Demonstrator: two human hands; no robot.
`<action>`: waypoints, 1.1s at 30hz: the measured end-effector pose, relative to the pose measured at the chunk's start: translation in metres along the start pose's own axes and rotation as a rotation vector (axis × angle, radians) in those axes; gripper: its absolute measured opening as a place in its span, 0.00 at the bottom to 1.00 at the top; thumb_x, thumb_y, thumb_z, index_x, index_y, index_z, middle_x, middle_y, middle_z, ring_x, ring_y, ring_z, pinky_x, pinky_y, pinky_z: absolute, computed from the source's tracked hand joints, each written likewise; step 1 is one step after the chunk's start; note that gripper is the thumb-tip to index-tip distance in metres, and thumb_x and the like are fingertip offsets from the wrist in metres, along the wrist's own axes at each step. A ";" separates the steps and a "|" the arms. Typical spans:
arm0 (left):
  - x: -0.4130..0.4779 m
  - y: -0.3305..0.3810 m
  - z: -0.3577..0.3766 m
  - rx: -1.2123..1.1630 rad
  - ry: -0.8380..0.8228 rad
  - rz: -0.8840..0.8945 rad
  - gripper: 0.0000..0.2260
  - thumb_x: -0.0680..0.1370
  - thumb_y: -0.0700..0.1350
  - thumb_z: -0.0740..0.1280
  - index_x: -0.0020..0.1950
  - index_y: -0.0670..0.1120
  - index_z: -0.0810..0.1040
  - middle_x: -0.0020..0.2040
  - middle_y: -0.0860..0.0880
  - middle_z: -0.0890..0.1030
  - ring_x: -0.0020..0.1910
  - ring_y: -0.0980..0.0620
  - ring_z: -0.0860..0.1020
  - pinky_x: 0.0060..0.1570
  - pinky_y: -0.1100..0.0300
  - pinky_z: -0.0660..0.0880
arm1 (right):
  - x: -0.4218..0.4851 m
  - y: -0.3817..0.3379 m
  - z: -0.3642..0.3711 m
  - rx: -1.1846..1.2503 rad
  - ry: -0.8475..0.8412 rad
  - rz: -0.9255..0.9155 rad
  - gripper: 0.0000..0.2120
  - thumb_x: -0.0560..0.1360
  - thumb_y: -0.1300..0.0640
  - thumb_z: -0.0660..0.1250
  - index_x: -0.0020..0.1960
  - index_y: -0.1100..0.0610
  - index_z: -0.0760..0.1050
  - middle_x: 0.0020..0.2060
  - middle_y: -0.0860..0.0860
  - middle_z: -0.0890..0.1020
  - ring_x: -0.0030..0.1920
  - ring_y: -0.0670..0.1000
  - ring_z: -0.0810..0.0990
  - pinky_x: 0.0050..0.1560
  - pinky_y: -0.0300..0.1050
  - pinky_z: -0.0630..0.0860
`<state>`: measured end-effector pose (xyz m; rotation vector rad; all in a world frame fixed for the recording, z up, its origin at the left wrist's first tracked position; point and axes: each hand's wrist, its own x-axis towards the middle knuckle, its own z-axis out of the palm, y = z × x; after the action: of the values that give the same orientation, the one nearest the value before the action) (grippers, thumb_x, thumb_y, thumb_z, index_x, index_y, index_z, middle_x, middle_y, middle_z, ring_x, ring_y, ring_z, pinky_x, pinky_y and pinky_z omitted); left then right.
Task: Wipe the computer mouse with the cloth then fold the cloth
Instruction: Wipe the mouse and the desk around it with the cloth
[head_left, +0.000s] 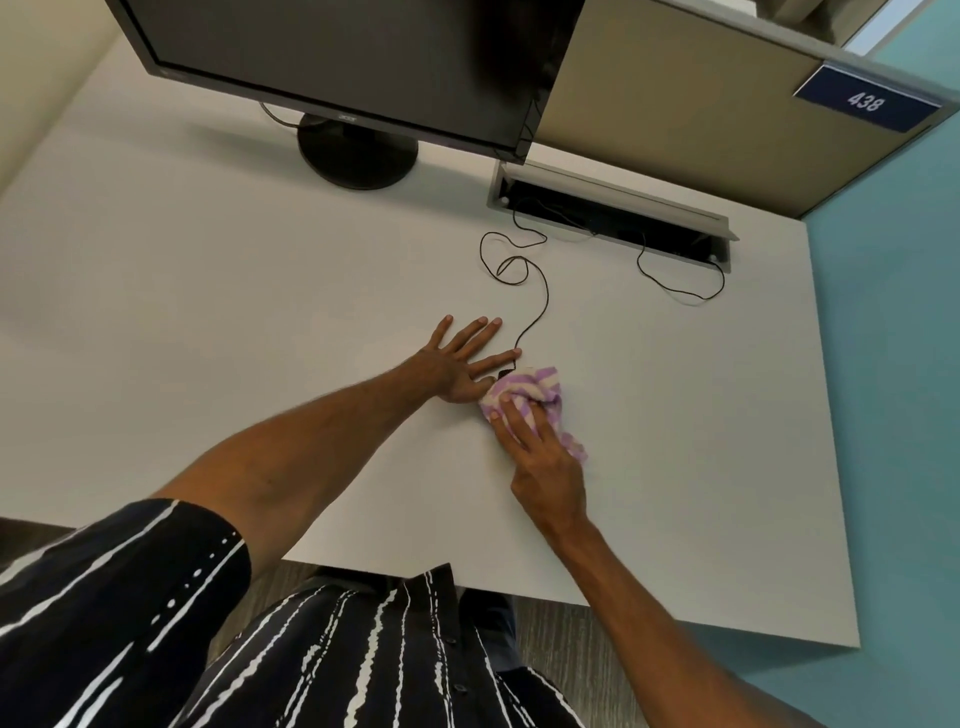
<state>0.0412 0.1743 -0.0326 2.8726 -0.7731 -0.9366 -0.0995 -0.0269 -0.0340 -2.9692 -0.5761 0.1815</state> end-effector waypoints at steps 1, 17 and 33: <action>0.000 0.000 0.001 -0.002 0.002 0.000 0.28 0.90 0.64 0.43 0.89 0.66 0.35 0.89 0.50 0.29 0.90 0.48 0.32 0.87 0.35 0.35 | -0.006 0.002 0.001 -0.004 0.000 -0.032 0.38 0.71 0.74 0.64 0.79 0.52 0.71 0.78 0.51 0.72 0.77 0.60 0.72 0.50 0.48 0.85; 0.002 0.000 0.000 0.012 -0.003 -0.005 0.29 0.91 0.64 0.43 0.88 0.66 0.33 0.88 0.50 0.27 0.89 0.47 0.31 0.87 0.35 0.36 | -0.058 0.054 -0.029 0.348 0.415 0.082 0.29 0.76 0.67 0.65 0.73 0.47 0.78 0.73 0.41 0.78 0.62 0.39 0.82 0.48 0.37 0.83; 0.004 0.005 -0.003 0.040 -0.045 -0.072 0.30 0.89 0.66 0.42 0.90 0.62 0.37 0.88 0.52 0.27 0.88 0.51 0.29 0.87 0.36 0.35 | 0.066 0.026 -0.028 0.396 0.003 0.369 0.35 0.79 0.59 0.68 0.82 0.41 0.62 0.70 0.53 0.79 0.64 0.61 0.82 0.64 0.56 0.79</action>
<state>0.0434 0.1672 -0.0319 2.9422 -0.7036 -1.0080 -0.0257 -0.0280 -0.0164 -2.6525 0.0203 0.2838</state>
